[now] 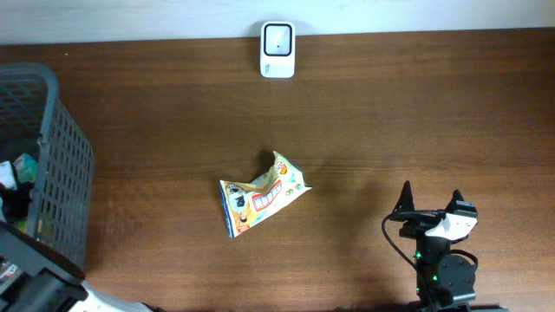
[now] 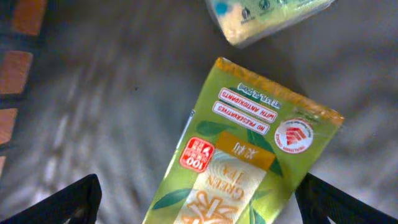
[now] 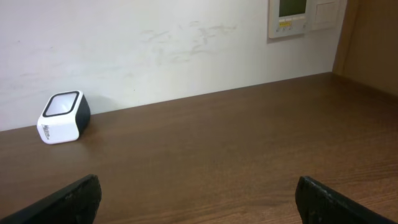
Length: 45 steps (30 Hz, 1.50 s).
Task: Scan the item barcode
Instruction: 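Reach left gripper into basket and grasp the green tea carton, then place the green tea carton on the table beside the bag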
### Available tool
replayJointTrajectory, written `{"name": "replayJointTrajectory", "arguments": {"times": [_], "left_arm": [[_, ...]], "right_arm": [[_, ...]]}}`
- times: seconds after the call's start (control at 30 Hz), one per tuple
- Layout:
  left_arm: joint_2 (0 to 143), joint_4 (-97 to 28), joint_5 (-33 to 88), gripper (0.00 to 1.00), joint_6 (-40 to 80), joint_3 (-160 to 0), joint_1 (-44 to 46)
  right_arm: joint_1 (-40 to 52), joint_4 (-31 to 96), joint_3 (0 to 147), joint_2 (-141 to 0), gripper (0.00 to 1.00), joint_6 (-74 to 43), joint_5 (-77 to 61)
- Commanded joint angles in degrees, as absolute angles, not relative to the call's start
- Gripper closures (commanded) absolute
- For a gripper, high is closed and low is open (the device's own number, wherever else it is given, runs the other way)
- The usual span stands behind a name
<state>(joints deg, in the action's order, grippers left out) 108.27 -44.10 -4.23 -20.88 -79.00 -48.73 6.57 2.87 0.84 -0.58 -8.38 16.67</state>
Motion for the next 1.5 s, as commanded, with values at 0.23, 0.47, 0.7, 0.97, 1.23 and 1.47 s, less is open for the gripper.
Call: {"name": "replayJointTrajectory", "arguments": {"times": [0.23, 0.47, 0.7, 0.97, 1.23, 1.47], "left_arm": [[114.4, -45.4, -3.1, 0.22, -22.4, -78.4, -48.9], [114.4, -45.4, 1.3, 0.67, -22.3, -78.6, -48.9], [109.2, -47.5, 2.2, 0.76, -17.4, -87.1, -48.1], [97.4, -48.4, 28.3, 0.77, -7.2, -107.0, -45.9], [89.6, -47.9, 33.6, 0.75, -0.9, -108.8, -22.7], [98.7, -57.2, 19.0, 0.75, -0.9, -108.8, 2.0]], "right_arm": [[6.3, 2.8, 0.3, -0.2, 0.01, -8.0, 17.0], [6.3, 2.8, 0.3, -0.2, 0.01, -8.0, 17.0], [6.3, 2.8, 0.3, -0.2, 0.01, -8.0, 17.0], [6.3, 2.8, 0.3, -0.2, 0.01, -8.0, 17.0], [6.3, 2.8, 0.3, -0.2, 0.01, -8.0, 17.0], [6.3, 2.8, 0.3, -0.2, 0.01, -8.0, 17.0]]}}
